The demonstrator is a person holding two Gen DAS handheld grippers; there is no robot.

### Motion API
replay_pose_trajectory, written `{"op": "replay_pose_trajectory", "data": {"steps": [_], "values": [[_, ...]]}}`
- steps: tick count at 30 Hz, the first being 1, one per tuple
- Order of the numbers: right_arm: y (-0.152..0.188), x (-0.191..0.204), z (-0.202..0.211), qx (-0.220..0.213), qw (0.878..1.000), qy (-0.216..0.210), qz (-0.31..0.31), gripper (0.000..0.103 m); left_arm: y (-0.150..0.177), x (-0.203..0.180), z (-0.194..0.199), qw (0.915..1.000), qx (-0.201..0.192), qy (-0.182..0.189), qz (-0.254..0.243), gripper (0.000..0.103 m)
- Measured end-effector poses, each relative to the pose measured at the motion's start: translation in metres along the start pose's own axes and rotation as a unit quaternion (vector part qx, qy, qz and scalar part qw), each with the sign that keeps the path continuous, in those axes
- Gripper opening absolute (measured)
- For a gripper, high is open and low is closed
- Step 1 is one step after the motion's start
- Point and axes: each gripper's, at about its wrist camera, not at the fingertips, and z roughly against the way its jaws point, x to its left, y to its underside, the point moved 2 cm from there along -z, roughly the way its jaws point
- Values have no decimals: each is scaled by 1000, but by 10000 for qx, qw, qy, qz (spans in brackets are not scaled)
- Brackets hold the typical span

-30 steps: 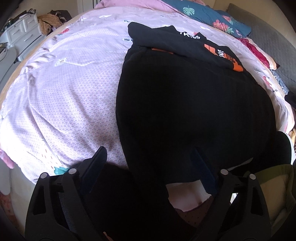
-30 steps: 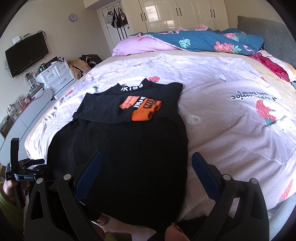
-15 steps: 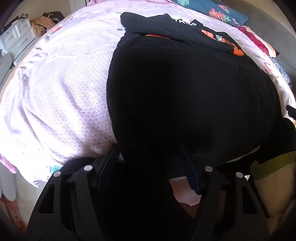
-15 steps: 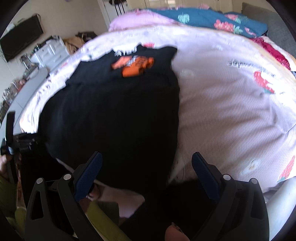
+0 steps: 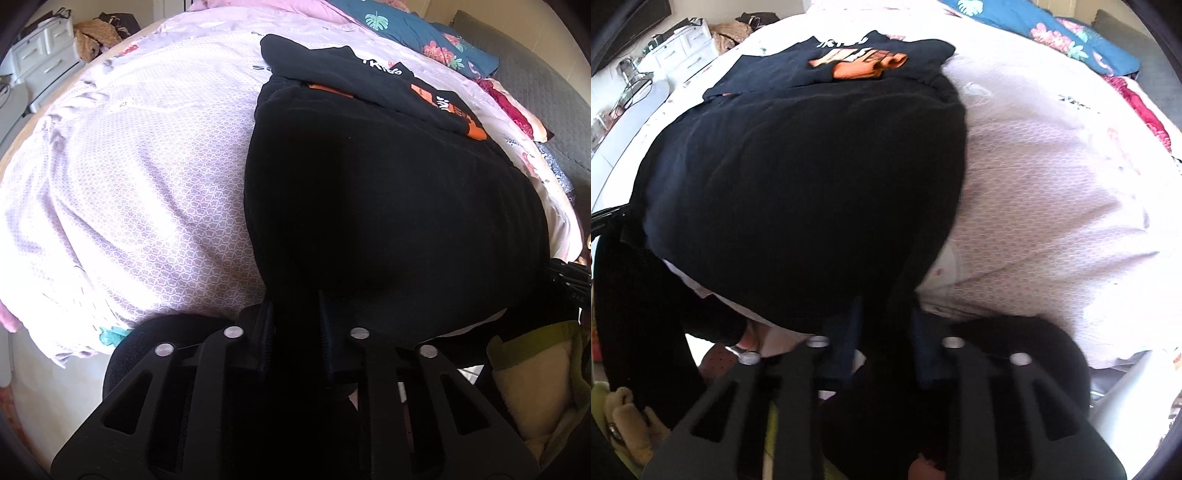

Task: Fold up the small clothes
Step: 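Fold the hem up over the body toward the collar with both grippers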

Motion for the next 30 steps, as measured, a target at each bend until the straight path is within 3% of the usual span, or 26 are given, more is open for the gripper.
{"op": "replay_pose_trajectory", "data": {"steps": [2, 7, 13, 19, 30], "values": [[3, -4, 4, -75, 10000, -33, -35, 9, 2, 2, 4, 10000, -32, 39, 25, 8], [7, -4, 21, -366, 9986, -392, -12, 8, 5, 9, 20, 9995, -142, 226, 159, 4], [-10, -13, 63, -1294, 9870, -930, -214, 7, -3, 14, 51, 9971, -508, 492, 297, 3], [-29, -30, 92, -2001, 9752, -834, -442, 7, -24, 20, 77, 9931, -930, 615, 366, 3], [-65, -43, 114, -2669, 9591, -692, -631, 7, -65, 11, 90, 9872, -1476, 489, 366, 3]]}}
